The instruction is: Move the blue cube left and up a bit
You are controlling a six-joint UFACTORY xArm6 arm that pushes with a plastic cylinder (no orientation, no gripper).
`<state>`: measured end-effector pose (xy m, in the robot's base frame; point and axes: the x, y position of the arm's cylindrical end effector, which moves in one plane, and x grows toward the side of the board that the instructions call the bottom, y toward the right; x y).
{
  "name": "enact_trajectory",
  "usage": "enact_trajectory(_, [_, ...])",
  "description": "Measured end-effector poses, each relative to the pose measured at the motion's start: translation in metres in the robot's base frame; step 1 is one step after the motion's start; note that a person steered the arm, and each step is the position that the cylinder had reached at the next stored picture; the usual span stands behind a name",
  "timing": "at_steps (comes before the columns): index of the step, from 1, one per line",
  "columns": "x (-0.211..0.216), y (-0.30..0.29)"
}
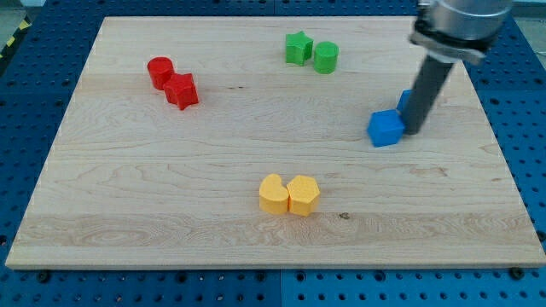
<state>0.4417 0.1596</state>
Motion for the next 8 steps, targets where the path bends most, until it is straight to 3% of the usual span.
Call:
enact_trajectory(1, [0.001,-0.028])
enact_trajectory(3, [0.043,-0.006])
enact_trajectory(4, [0.047,-0.029])
enact_trajectory(5, [0.041,-0.074])
enact_trajectory(7, [0.001,-0.076])
enact_trajectory(8, [0.01,-0.078])
